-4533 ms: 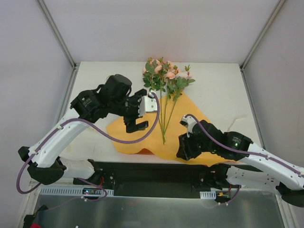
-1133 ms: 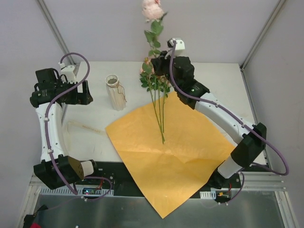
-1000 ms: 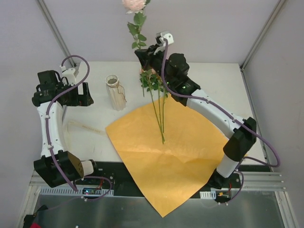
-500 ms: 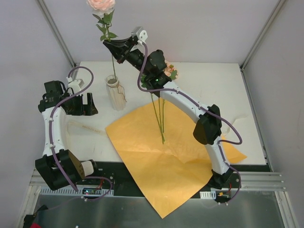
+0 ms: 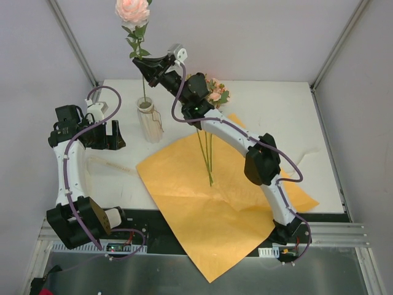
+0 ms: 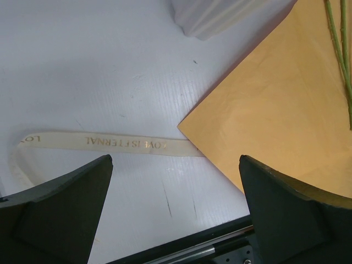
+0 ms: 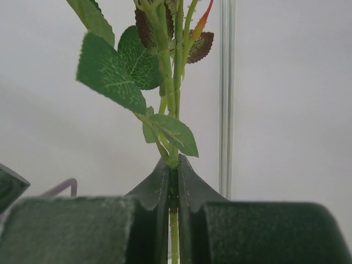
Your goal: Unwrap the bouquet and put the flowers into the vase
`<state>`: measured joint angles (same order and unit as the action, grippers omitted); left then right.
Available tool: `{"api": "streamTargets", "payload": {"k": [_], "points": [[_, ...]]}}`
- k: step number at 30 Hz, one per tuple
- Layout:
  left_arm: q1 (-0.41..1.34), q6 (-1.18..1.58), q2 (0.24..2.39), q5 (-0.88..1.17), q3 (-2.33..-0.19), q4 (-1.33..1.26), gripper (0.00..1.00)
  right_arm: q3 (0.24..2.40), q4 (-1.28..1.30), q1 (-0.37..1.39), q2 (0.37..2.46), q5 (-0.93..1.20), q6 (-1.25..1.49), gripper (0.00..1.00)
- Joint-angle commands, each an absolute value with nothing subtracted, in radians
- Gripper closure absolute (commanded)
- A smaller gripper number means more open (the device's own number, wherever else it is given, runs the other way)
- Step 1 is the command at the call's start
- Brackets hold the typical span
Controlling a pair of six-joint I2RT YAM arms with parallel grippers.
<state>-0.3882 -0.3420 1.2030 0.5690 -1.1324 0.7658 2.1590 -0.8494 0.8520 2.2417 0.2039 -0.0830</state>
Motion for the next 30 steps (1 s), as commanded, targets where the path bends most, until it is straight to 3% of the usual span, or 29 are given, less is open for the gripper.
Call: {"api": "streamTargets", "payload": {"k": [1,5,8,10,11,13,14,20,28,30], "points": [[-0.402,-0.368,1.166,0.604,-1.17,0.773,0.01,2.111,-0.945,0.864,2.24,0.186,-0.08,1.0],[-0.402,-0.37,1.157,0.6,-1.169,0.775,0.01,2.102,-0.907,0.862,2.249,0.19,-0.071,1.0],[-0.403,-0.37,1.15,0.601,-1.175,0.778,0.01,2.16,-0.738,0.859,2.26,0.205,-0.052,0.98],[-0.402,-0.368,1.144,0.601,-1.178,0.779,0.01,2.171,-0.64,0.859,2.255,0.227,-0.049,0.88],[-0.4,-0.368,1.144,0.601,-1.178,0.779,0.01,2.152,-0.612,0.858,2.246,0.239,-0.052,0.71],[-0.402,-0.37,1.146,0.6,-1.18,0.779,0.01,2.114,-0.554,0.859,2.203,0.25,-0.067,0.61],[-0.402,-0.368,1.146,0.598,-1.18,0.778,0.01,2.071,-0.545,0.859,2.186,0.262,-0.089,0.5],[-0.416,-0.357,1.17,0.61,-1.192,0.776,0.01,1.938,-0.391,0.859,2.036,0.25,-0.144,0.28],[-0.419,-0.359,1.163,0.617,-1.212,0.776,0.01,1.62,-0.206,0.822,1.75,0.158,-0.187,0.17],[-0.422,-0.362,1.16,0.615,-1.21,0.776,0.01,1.612,-0.07,0.795,1.717,0.098,-0.135,0.07]]}}
